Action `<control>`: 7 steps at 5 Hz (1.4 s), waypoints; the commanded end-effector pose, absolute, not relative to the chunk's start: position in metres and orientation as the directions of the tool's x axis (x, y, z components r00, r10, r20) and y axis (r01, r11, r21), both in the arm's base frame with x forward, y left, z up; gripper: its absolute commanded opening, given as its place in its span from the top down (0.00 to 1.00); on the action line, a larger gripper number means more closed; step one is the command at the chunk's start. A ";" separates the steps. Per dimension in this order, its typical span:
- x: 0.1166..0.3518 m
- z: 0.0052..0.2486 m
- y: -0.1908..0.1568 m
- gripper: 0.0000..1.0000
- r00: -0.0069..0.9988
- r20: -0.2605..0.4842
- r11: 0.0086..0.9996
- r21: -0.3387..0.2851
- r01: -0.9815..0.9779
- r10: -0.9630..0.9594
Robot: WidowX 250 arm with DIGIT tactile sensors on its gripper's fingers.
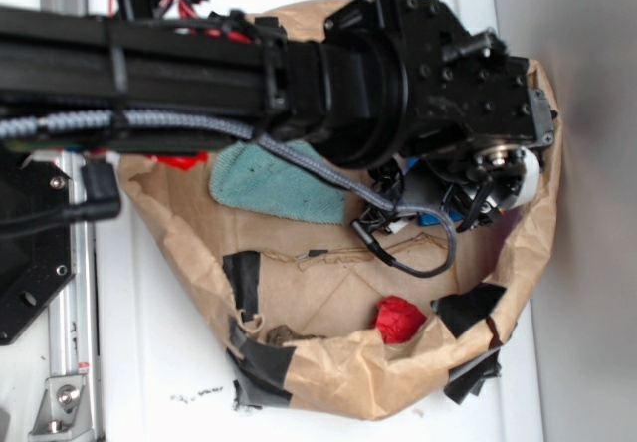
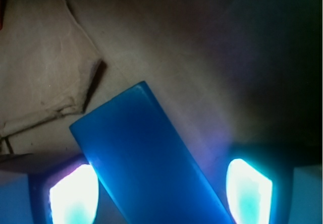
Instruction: Grab the blue block.
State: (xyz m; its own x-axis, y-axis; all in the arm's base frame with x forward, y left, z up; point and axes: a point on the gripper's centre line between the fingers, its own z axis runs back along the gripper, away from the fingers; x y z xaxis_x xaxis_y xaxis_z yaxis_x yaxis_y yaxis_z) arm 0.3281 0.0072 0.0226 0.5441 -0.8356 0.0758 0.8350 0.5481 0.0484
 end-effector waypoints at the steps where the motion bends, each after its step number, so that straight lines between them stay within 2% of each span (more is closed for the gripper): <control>1: 0.300 0.020 -0.025 1.00 0.483 0.065 0.487 0.056 0.872 -0.873; 2: 0.296 0.017 -0.029 1.00 0.485 0.050 0.487 0.062 0.871 -0.873; 3: 0.299 0.028 -0.026 1.00 0.552 0.053 0.555 0.094 0.827 -0.832; 4: 0.302 0.079 -0.008 1.00 0.731 0.155 0.747 0.098 0.658 -0.665; 5: 0.297 0.128 0.004 1.00 0.876 0.206 0.892 -0.027 0.451 -0.436; 6: 0.288 0.178 0.004 1.00 0.964 0.178 0.974 -0.078 0.213 -0.197; 7: 0.286 0.174 0.011 1.00 0.988 0.150 0.999 -0.038 -0.031 0.036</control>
